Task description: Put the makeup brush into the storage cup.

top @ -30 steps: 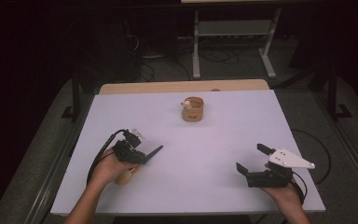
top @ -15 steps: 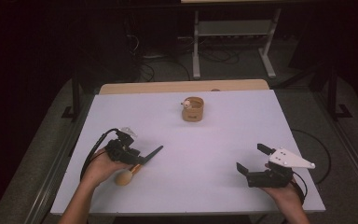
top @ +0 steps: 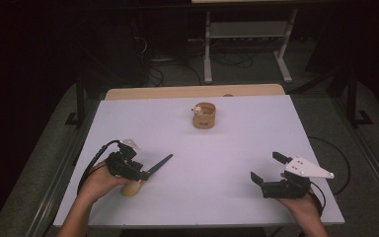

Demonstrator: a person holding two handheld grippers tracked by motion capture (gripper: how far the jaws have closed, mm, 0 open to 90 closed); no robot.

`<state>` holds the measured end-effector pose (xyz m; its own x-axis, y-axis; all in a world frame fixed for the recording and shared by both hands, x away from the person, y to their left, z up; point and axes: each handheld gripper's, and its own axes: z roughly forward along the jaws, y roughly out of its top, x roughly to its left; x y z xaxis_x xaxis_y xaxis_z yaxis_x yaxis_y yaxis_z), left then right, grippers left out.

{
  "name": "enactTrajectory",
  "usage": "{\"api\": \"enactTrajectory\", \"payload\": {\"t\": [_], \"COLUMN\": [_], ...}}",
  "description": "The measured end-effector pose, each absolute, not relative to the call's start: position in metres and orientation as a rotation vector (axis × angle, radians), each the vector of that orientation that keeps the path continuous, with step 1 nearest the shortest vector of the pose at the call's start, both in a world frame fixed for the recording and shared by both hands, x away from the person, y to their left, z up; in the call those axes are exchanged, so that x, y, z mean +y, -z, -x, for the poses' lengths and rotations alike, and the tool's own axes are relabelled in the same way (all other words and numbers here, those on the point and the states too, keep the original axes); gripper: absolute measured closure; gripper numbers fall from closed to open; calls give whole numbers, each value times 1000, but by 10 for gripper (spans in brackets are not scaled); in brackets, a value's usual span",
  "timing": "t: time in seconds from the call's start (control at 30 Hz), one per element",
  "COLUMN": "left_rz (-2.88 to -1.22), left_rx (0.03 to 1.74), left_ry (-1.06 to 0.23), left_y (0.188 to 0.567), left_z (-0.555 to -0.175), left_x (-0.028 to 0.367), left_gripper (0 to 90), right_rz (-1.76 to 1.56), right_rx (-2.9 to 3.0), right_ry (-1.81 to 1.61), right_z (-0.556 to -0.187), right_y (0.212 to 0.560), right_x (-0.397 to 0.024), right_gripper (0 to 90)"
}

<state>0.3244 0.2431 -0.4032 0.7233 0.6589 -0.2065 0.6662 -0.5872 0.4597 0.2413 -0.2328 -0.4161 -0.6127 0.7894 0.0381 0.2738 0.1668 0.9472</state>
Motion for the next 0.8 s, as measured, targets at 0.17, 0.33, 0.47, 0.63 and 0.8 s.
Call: {"api": "enactTrajectory", "payload": {"t": [0.17, 0.33, 0.47, 0.63, 0.8], "left_rz": [-2421, -2434, -2453, -2469, -2495], "left_rx": [1019, 1020, 1022, 1029, 1027], "left_ry": [35, 49, 60, 60, 59], "left_y": [404, 406, 408, 409, 414], "left_z": [-320, -320, -320, -320, -321], "left_x": [246, 246, 245, 245, 245], "left_gripper": [455, 480, 493, 505, 527], "right_rz": [-1005, -1006, -1005, -1004, -1006], "right_rx": [1981, 1980, 1980, 1979, 1980], "right_ry": [-1449, -1450, -1451, -1452, -1452], "right_z": [-242, -242, -242, -242, -242], "right_y": [416, 416, 416, 416, 416], "right_x": [-232, -232, -233, -233, -233], "right_gripper": [0, 0, 0, 0, 0]}}
